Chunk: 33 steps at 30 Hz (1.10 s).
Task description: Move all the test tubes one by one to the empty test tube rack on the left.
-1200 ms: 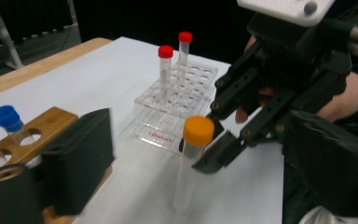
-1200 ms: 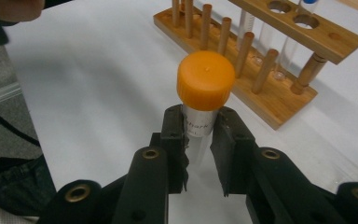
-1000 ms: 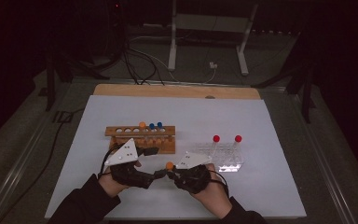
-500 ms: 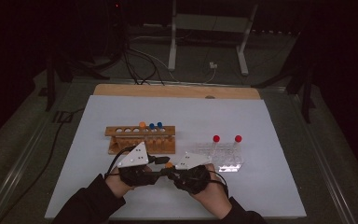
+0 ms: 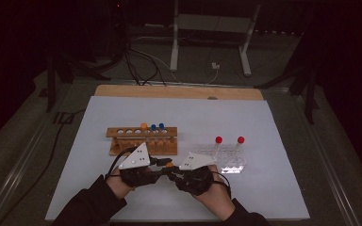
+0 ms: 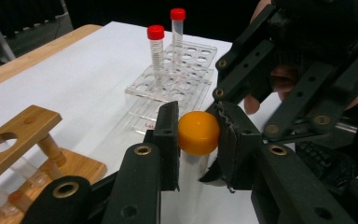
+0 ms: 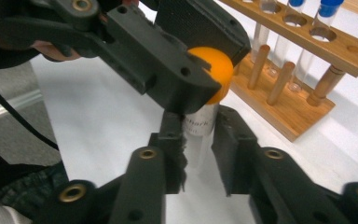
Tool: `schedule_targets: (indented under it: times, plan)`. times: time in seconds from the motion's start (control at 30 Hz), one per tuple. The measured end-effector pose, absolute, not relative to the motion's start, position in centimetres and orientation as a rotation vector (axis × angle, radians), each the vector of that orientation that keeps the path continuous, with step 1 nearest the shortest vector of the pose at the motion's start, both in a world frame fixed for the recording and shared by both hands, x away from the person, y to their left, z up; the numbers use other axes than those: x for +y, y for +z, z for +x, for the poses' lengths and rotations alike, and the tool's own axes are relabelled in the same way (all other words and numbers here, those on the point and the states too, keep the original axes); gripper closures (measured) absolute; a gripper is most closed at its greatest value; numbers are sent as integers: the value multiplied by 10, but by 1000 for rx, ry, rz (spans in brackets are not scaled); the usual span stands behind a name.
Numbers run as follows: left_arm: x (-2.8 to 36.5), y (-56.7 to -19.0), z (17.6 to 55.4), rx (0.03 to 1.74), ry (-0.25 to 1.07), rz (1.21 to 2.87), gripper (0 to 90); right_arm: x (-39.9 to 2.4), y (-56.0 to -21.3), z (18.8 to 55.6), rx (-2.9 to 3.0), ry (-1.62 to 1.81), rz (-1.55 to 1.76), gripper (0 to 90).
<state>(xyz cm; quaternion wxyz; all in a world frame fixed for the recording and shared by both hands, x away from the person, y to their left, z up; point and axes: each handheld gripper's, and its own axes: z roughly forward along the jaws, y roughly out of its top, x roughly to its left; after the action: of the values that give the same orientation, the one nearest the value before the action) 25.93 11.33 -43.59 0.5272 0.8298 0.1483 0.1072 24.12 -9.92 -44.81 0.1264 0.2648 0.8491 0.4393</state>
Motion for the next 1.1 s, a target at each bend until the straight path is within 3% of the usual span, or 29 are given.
schedule_targets:
  times: [0.4, 0.77, 1.1]
  plan:
    - [132, -429, 266, 423, 321, 1971, 720, -108, -435, 240, 2400, 1320, 731, 270]
    - [161, -418, 276, 500, 398, 1932, 720, -113, -432, 242, 2359, 1352, 762, 42]
    - [181, -399, 291, 556, 452, 1905, 719, -120, -426, 242, 2348, 1419, 745, 0]
